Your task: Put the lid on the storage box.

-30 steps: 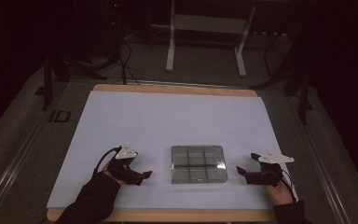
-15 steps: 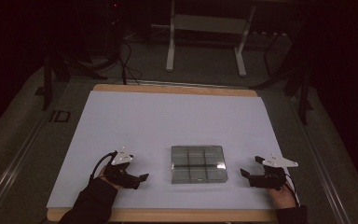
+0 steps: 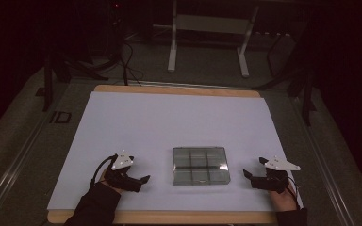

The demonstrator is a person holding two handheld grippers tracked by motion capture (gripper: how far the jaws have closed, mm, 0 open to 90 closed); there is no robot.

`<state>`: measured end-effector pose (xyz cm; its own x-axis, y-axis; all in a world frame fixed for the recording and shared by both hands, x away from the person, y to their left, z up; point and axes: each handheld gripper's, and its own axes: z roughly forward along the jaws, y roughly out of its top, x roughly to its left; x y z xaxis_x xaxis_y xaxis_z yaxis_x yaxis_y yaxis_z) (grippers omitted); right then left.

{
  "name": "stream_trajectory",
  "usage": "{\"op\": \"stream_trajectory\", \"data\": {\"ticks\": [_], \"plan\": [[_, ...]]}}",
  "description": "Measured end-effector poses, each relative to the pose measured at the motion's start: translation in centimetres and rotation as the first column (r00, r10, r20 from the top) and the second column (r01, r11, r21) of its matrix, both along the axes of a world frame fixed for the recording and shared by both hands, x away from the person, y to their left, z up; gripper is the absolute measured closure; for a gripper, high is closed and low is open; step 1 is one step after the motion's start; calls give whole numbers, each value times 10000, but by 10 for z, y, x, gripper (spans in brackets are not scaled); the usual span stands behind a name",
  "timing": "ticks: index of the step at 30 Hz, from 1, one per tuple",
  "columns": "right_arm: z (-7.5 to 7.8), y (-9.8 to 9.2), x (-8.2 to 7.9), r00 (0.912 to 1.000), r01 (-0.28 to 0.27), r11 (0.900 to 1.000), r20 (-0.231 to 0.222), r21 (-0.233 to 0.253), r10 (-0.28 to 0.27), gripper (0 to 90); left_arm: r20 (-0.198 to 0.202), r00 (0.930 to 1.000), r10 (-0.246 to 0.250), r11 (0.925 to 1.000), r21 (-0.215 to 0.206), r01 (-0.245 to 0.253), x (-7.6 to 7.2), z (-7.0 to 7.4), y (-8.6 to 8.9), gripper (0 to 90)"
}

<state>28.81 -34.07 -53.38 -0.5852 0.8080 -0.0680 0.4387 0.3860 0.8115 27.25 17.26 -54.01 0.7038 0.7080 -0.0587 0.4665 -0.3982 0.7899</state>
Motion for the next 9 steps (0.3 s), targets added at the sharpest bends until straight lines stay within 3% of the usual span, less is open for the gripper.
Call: {"op": "stream_trajectory", "data": {"ticks": [9], "plan": [[0, -4, -1, 9995, 298, 9989, 99, 348, -301, 149, 61, 9998, 178, 9998, 67, -178, -1, 0, 0, 41]]}}
